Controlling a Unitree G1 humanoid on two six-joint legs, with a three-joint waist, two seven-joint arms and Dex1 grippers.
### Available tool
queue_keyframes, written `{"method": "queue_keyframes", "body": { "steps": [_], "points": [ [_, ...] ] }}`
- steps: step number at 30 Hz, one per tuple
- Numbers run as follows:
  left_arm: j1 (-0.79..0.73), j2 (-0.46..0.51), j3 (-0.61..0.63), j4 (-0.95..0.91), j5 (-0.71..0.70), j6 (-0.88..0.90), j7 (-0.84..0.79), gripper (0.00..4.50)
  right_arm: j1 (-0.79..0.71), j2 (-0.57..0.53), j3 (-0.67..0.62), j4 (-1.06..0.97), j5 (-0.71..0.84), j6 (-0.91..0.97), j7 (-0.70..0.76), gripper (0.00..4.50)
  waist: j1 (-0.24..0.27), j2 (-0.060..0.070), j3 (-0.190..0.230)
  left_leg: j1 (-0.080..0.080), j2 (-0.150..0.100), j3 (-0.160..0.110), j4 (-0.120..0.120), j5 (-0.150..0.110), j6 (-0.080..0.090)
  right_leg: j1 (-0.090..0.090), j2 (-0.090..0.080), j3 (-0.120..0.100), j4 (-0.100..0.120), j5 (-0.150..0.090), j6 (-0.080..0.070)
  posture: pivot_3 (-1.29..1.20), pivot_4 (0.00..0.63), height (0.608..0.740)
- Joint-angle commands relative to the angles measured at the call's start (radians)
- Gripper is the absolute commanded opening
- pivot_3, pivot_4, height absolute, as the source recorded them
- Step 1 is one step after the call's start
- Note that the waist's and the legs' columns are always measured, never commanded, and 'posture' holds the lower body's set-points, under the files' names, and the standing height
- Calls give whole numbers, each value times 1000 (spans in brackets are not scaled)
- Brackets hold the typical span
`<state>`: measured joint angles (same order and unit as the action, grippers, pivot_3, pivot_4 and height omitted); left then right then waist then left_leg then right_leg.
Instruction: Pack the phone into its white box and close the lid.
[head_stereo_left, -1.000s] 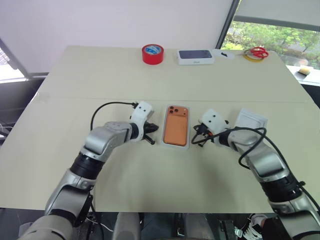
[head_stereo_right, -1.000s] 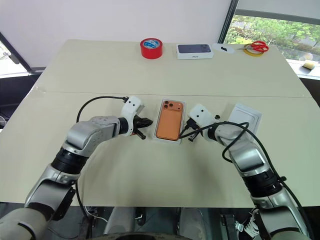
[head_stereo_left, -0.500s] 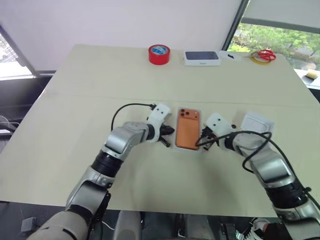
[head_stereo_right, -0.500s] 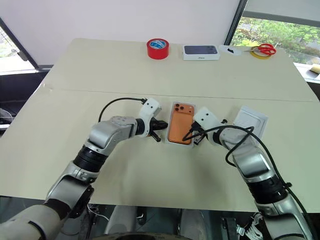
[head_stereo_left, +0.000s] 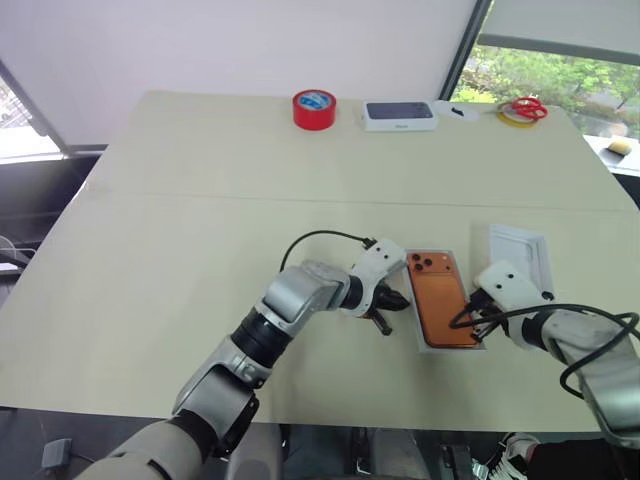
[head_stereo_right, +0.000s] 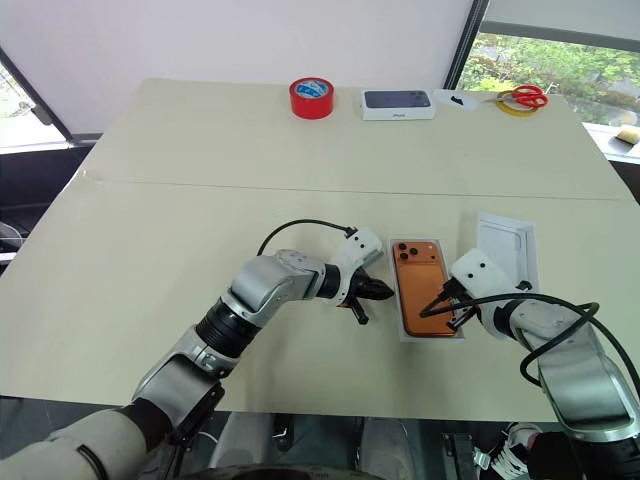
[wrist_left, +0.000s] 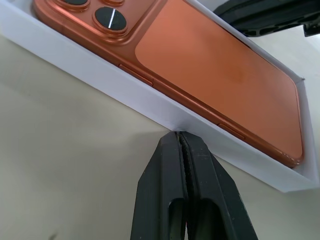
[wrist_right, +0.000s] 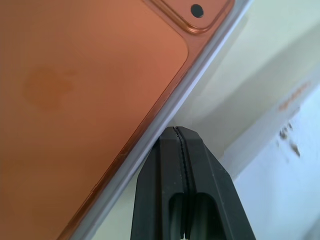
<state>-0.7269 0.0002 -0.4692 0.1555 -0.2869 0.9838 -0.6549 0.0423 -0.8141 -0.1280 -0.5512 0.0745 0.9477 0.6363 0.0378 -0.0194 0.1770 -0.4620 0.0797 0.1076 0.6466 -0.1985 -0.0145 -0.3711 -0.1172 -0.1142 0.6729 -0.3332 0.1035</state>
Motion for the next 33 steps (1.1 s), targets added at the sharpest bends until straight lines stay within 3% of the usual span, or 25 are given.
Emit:
{"method": "queue_keyframes", "body": {
  "steps": [1, 4, 9, 12, 17, 24, 33],
  "points": [
    [-9, -36, -26, -27, -19, -7, -35, 98, 0, 6, 6, -81, 53, -22, 31, 0, 0, 0, 0, 0, 0, 0, 0, 0, 0, 0, 0, 0, 0, 0, 0, 0, 150, 730],
    [-3, -6, -2, -60, -28, 8, -48, 98, 23, -15, -36, -87, 63, -29, 50, 0, 0, 0, 0, 0, 0, 0, 0, 0, 0, 0, 0, 0, 0, 0, 0, 0, 150, 730],
    [33, 96, 108, -157, -65, 55, -50, 98, 78, -86, -216, -129, 165, -2, 171, 0, -2, 3, 1, 0, 1, 0, 0, 0, 0, 0, 1, 0, 0, 0, 0, 0, 150, 730],
    [51, 166, 153, -196, -75, 55, -52, 32, 63, -120, -282, -110, 206, 21, 202, 888, -1, 3, 0, 1, 1, 0, 0, 0, 0, 1, 1, 0, 0, 0, 0, 0, 150, 730],
    [78, 273, 174, -265, -81, -22, -103, 32, -109, -140, -236, 55, 184, 58, 112, 3440, -1, 4, 0, 1, 1, 0, 0, 0, 0, 1, 1, 0, 0, 0, 0, 0, 150, 730],
    [149, 407, 151, -342, -59, -347, -298, 32, -423, -77, -155, 343, 207, 346, -16, 3440, 1, 5, 0, 1, 1, 2, 0, 3, -4, 0, 1, 0, 0, 0, 0, 0, 150, 730],
    [196, 445, 159, -364, -74, -485, -396, 32, -585, -23, -58, 552, 209, 451, -84, 3440, -3, 6, -1, 0, 1, 5, 0, 1, -1, -1, 1, 0, 1, 0, 0, 0, 150, 730]
  ]
}}
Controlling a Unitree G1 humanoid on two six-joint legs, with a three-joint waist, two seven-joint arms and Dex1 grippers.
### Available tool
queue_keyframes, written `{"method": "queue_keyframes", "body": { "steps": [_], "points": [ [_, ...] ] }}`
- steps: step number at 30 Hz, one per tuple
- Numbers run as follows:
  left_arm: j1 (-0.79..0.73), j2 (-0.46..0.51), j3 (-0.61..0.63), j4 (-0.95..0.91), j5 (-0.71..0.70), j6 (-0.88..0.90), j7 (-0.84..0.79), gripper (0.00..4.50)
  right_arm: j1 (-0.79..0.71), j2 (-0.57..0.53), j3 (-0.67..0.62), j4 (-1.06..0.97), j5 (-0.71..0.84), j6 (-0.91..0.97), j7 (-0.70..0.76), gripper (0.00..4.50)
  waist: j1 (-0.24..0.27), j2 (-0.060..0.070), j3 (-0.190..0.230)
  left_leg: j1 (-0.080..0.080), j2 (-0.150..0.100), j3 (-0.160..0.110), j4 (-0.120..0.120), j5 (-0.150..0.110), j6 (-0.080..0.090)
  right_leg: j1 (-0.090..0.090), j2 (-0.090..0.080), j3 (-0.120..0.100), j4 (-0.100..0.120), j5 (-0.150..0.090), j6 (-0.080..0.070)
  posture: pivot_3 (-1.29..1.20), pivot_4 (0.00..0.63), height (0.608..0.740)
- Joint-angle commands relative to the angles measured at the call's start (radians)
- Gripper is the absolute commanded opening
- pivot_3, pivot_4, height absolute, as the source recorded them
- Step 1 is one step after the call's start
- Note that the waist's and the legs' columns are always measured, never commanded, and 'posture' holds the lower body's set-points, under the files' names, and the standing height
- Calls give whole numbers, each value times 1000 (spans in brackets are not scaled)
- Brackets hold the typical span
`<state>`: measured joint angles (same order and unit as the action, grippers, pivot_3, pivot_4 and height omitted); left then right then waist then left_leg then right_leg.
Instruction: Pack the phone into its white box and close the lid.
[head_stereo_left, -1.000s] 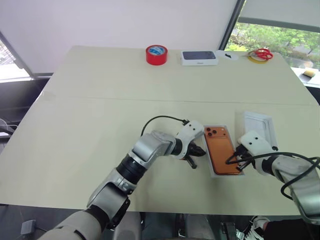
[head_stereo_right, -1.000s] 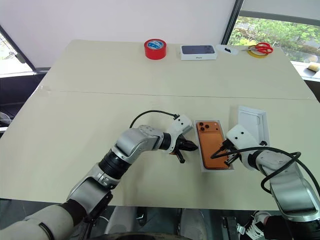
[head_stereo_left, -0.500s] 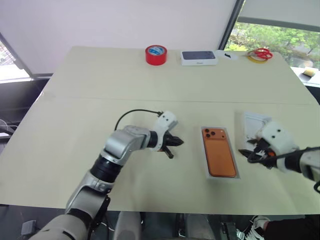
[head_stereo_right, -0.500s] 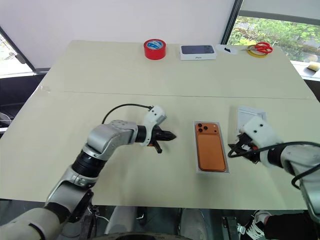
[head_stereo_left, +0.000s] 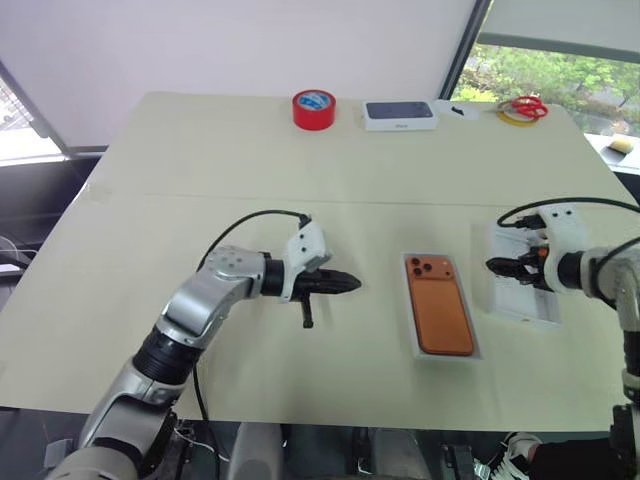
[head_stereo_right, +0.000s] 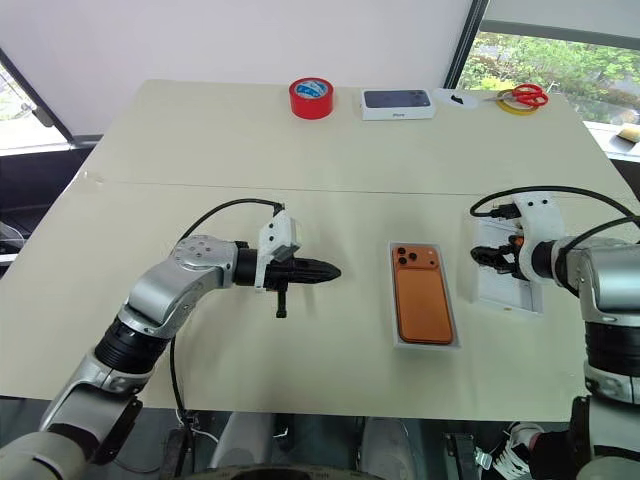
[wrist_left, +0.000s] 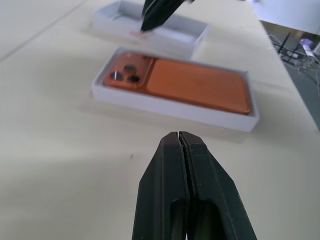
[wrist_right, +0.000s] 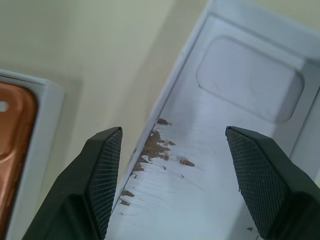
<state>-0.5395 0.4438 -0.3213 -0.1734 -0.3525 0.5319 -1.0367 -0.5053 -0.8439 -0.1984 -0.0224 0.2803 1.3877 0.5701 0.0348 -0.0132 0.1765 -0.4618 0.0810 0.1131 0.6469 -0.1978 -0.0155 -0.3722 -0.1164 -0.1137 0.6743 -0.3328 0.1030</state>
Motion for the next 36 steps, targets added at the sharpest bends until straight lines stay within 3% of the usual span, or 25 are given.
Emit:
{"method": "queue_keyframes", "body": {
  "steps": [1, 4, 7, 12, 16, 21, 24, 26, 30, 32, 33, 36],
  "points": [
    [10, -1, 8, -30, -5, -37, -13, 32, -52, 11, 26, 42, -1, 14, -27, 3440, -1, 0, 0, 0, 0, 0, 0, 0, 0, 0, 0, 0, 0, 0, 0, 0, 150, 730],
    [13, -2, -8, -20, 13, -51, -10, 32, -83, 12, 73, 81, -7, 16, -35, 3440, -2, 1, 0, 0, 0, 1, 0, 0, 0, -1, 0, 0, 1, 0, 0, 0, 150, 730],
    [19, 0, -17, -22, 23, -68, -16, 32, -107, 6, 121, 102, -6, 14, -32, 2626, -2, 1, 0, 0, 0, 1, 0, 0, 0, -1, 0, 0, 1, 0, 0, 0, 150, 730],
    [20, -3, -10, -12, 28, -77, -5, 32, -145, 19, 100, 125, 2, 43, -52, 34, -5, 1, 0, 0, 0, 1, 0, 0, 0, -1, 0, 0, 1, 0, 0, 0, 150, 730],
    [29, 0, -2, -15, 27, -81, 2, 32, -169, 29, 27, 118, 15, 64, -72, 34, -9, 1, 0, 0, 0, 1, 0, 0, 0, -1, 0, 0, 2, 0, 0, 0, 150, 730],
    [27, 1, 50, 30, 27, -87, 42, 32, -274, 83, -178, 17, 160, 212, -19, 34, -23, 3, 1, 0, 1, 1, 0, 0, 0, -2, 0, 1, 4, 0, 0, 0, 150, 730],
    [-5, -8, 110, 99, 15, -87, 79, 32, -281, 122, -261, -55, 432, 227, -18, 34, -27, 3, 1, 1, 2, 1, -1, 0, 0, -2, 1, 1, 5, 0, 0, 0, 150, 730],
    [-26, -10, 136, 142, 18, -97, 89, 32, -259, 149, -287, -79, 629, 227, -93, 34, -29, 3, 1, 1, 2, 0, 0, 0, 0, -2, 2, 1, 5, 0, 0, 0, 150, 730],
    [-59, -13, 141, 215, 45, -139, 81, 32, -211, 280, -277, -77, 1079, 227, -405, 34, -25, 3, 1, 1, 2, 0, 0, 0, 0, -2, 1, 1, 6, 0, 0, 0, 150, 730],
    [-70, -17, 142, 230, 46, -147, 76, 32, -122, 249, -132, -104, 1492, 25, -696, 34, -21, 3, 1, 0, 2, 1, 0, 0, 0, -3, 1, 1, 6, 0, 0, 0, 150, 730],
    [-72, -19, 143, 233, 47, -149, 76, 32, -80, 242, -73, -131, 1614, -62, -792, 34, -20, 2, 1, -1, 2, 1, 0, 0, 0, -2, 1, 1, 6, 0, 0, 0, 150, 730],
    [-71, -21, 145, 236, 48, -154, 76, 32, 9, 283, 5, -218, 1692, -196, -914, 34, -23, 2, 1, -1, 1, 2, 2, -1, 2, -2, 0, 1, 6, 0, 0, 0, 150, 730]
  ]
}}
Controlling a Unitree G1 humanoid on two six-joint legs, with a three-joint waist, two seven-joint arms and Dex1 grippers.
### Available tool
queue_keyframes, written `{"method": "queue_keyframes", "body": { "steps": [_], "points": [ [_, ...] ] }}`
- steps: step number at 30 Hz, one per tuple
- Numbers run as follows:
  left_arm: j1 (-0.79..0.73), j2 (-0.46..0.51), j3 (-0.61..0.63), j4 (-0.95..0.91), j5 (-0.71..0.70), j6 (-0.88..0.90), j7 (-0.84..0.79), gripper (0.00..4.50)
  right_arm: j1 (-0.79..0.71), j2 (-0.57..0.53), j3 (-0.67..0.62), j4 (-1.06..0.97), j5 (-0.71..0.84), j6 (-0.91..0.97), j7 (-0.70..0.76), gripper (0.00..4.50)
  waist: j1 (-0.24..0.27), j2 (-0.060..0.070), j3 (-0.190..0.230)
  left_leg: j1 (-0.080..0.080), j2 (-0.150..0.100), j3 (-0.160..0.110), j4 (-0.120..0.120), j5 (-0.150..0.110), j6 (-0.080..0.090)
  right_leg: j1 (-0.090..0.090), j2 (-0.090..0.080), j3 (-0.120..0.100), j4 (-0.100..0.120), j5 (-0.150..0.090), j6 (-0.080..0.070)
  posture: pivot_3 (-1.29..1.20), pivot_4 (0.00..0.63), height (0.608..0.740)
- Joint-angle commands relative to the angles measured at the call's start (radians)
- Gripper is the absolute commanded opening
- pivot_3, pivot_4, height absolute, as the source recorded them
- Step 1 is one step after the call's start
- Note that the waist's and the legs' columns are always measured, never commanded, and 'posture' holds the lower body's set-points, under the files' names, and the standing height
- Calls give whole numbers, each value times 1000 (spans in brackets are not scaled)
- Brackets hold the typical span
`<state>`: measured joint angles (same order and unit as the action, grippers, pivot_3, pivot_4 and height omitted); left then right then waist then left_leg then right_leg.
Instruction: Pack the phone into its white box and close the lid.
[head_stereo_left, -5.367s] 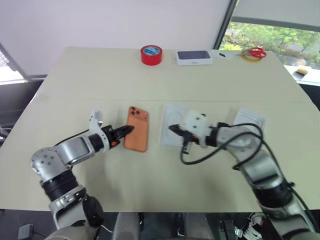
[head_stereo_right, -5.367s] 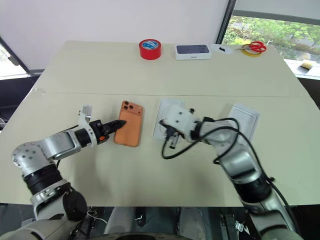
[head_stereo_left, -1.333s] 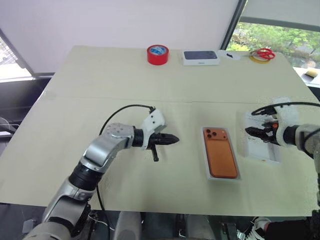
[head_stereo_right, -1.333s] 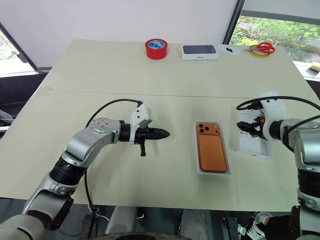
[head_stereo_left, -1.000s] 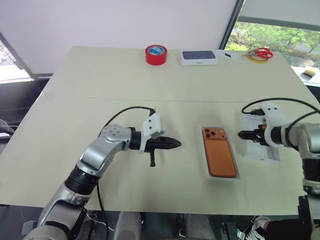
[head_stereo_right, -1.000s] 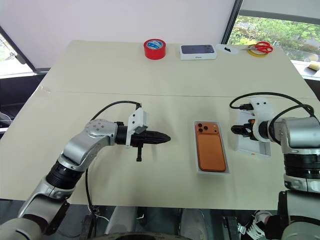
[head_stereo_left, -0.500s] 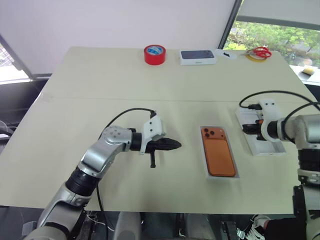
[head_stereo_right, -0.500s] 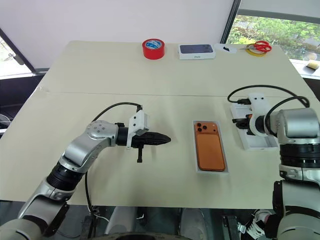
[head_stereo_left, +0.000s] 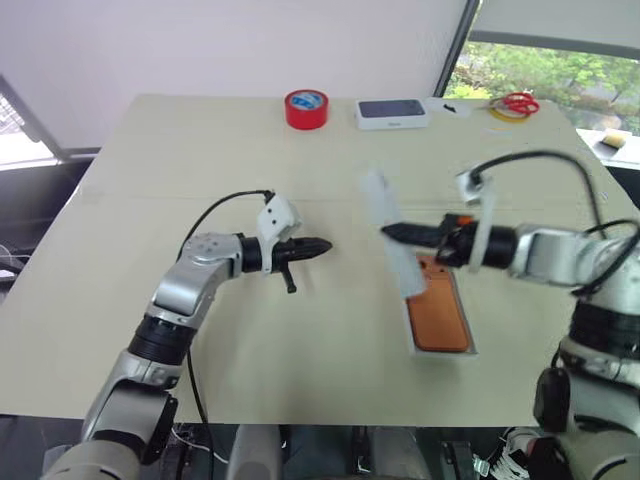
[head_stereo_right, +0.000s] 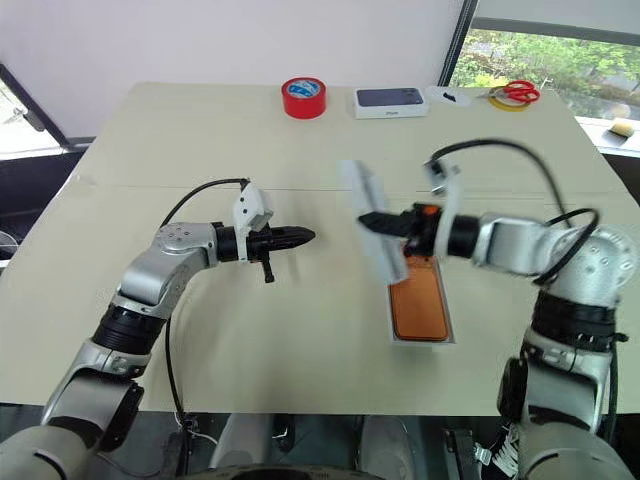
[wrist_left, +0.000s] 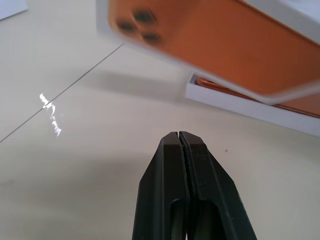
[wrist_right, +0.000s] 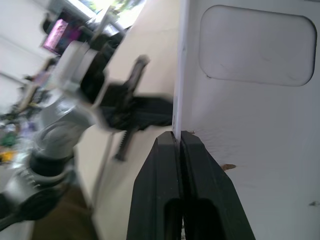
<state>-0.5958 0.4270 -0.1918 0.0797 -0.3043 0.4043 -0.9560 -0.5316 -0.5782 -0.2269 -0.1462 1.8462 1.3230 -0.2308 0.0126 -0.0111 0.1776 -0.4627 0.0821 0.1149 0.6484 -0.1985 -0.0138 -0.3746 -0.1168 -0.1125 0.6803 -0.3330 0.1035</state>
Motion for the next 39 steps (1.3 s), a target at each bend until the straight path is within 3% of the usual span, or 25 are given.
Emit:
{"method": "queue_keyframes", "body": {
  "steps": [1, 9, 12, 15, 18, 24, 31, 34, 39],
  "points": [
    [-10, -4, 14, -19, 3, -28, -2, 32, 77, 22, 55, -125, 126, -156, -126, 34, -1, 0, 0, 0, 0, 0, 0, 0, 0, 0, 0, 0, 0, 0, 0, 0, 150, 730],
    [16, -27, -24, -66, 10, -12, -9, 32, 205, -3, 110, -197, 126, -251, -165, 34, -2, 0, 0, 1, 1, -3, 0, 0, 0, 0, 1, 0, 0, 0, 0, 0, 150, 730],
    [28, -60, -67, -103, 6, 9, -12, 32, 222, -5, 102, -196, 126, -268, -185, 921, 0, 0, 0, 0, 0, -3, 0, 0, 0, 0, 1, 1, 0, 0, 0, 0, 150, 730],
    [38, -81, -114, -124, 22, 11, -17, 32, 210, -11, 96, -199, 126, -281, -205, 2412, -1, 0, 0, 1, 0, -3, 0, 0, 0, 0, 1, 1, 0, 0, 0, 0, 150, 730],
    [34, -121, -154, -119, 34, 13, -6, 32, 175, -88, 85, -206, 126, -272, -198, 3862, -1, 1, 0, 1, 0, -3, 0, 0, 0, 0, 1, 1, 0, 0, 0, 0, 150, 730],
    [6, -204, -198, -83, 55, 14, 23, 32, 151, -395, 23, -153, 97, -241, -162, 3862, 1, 0, 0, 0, 0, -4, 0, 0, 0, 0, 0, 1, 0, 0, 0, 0, 150, 730],
    [-24, -290, -235, -19, 84, 8, 38, 32, 236, -515, -31, -153, -217, -254, 18, 3862, 0, 0, 0, 1, 0, -3, 0, 0, 0, 0, 1, 1, -1, 0, 0, 0, 150, 730],
    [-26, -308, -236, -11, 83, 14, 34, 32, 258, -520, -43, -170, -322, -265, 85, 2999, 0, 0, 0, 1, 0, -3, 0, 0, 0, 0, 1, 1, -1, 0, 0, 0, 150, 730],
    [-25, -315, -193, -28, 57, 48, 47, 32, 279, -533, -17, -199, -519, -265, 151, 475, 1, 0, 0, 1, 0, -4, 0, 0, 0, 0, 1, 1, -1, 0, 0, 0, 150, 730]
  ]
}}
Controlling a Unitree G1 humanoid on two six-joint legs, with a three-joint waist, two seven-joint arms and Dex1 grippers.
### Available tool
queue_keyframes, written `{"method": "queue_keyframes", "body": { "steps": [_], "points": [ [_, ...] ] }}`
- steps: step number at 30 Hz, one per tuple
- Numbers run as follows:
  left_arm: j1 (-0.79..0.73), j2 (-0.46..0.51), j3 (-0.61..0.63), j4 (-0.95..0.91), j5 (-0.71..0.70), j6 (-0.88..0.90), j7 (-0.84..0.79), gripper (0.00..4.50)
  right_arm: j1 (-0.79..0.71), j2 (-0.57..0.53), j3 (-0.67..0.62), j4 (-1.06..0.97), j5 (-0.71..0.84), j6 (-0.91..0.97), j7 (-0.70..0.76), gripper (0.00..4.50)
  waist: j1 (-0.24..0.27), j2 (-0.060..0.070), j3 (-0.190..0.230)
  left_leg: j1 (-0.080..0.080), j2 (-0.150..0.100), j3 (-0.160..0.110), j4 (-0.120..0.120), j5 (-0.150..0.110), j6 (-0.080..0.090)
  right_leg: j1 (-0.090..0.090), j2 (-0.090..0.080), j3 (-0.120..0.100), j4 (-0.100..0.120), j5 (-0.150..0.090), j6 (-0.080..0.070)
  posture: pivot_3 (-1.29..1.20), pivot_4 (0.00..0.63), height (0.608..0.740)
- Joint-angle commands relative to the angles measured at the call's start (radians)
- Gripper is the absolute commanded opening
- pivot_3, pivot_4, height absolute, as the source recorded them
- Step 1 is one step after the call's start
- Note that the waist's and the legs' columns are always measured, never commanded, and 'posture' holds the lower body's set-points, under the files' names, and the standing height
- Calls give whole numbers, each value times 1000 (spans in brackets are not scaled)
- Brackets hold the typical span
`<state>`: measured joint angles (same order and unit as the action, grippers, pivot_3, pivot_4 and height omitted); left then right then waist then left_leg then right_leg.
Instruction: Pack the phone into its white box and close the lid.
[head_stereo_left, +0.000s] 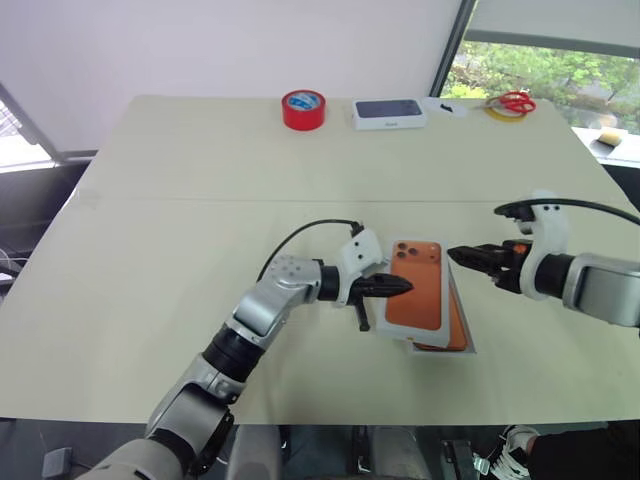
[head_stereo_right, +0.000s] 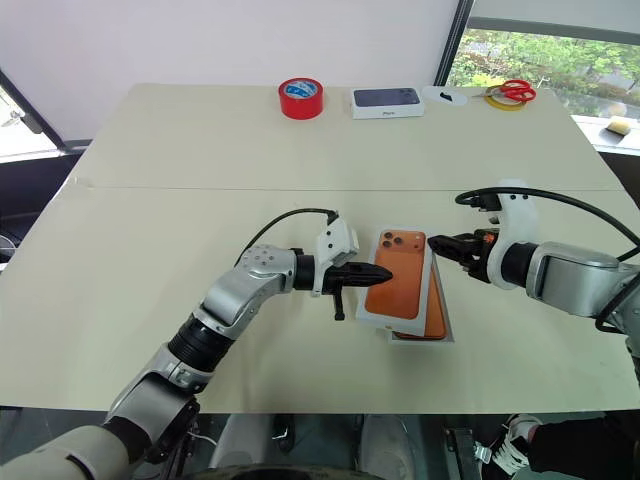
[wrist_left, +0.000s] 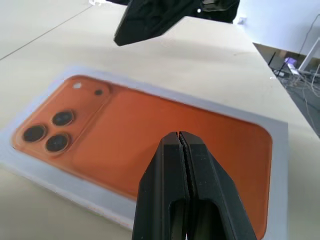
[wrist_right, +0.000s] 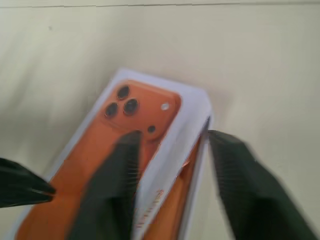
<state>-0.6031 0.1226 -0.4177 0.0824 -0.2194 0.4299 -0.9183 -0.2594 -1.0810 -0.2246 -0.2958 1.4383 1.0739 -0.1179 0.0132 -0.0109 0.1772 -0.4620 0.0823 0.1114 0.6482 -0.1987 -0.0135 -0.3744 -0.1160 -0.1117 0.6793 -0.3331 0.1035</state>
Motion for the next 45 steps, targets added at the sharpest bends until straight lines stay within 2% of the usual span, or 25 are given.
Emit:
{"method": "queue_keyframes", "body": {
  "steps": [1, 8, 14, 25, 45],
  "points": [
    [-20, -10, 54, -35, -41, 43, 19, 32, 12, -40, -3, -66, -164, -18, 57, 26, 0, 0, 0, 0, 0, 0, 0, 0, 0, 0, 0, 0, 0, 0, 0, 0, 150, 730],
    [-42, 49, 138, -29, -32, 173, 110, 32, 66, -72, 98, -162, -441, -26, 182, 26, -1, 0, 0, 0, 0, -1, 0, 0, 0, 0, 0, 0, 0, 0, 0, 0, 150, 730],
    [-27, 125, 58, -56, 15, 209, 90, 32, 62, -22, 124, -180, -525, 2, 250, 26, 1, 0, 0, 0, 0, -1, 0, 0, 0, 0, 0, 0, 0, 0, 0, 0, 150, 730],
    [-54, 23, -22, -1, 35, 187, 81, 32, 55, 45, 119, -252, -584, 80, 325, 26, 0, 0, 0, 0, 0, -1, 0, 0, 0, 0, 0, 0, 0, 0, 0, 0, 150, 730],
    [-78, 0, -89, -28, 52, 152, 4, 32, 173, 43, 30, -321, -692, 146, 458, 26, 1, 0, 0, 0, -1, -1, 0, 0, 0, 0, 0, 0, 0, 0, 0, 0, 150, 730]
  ]
}}
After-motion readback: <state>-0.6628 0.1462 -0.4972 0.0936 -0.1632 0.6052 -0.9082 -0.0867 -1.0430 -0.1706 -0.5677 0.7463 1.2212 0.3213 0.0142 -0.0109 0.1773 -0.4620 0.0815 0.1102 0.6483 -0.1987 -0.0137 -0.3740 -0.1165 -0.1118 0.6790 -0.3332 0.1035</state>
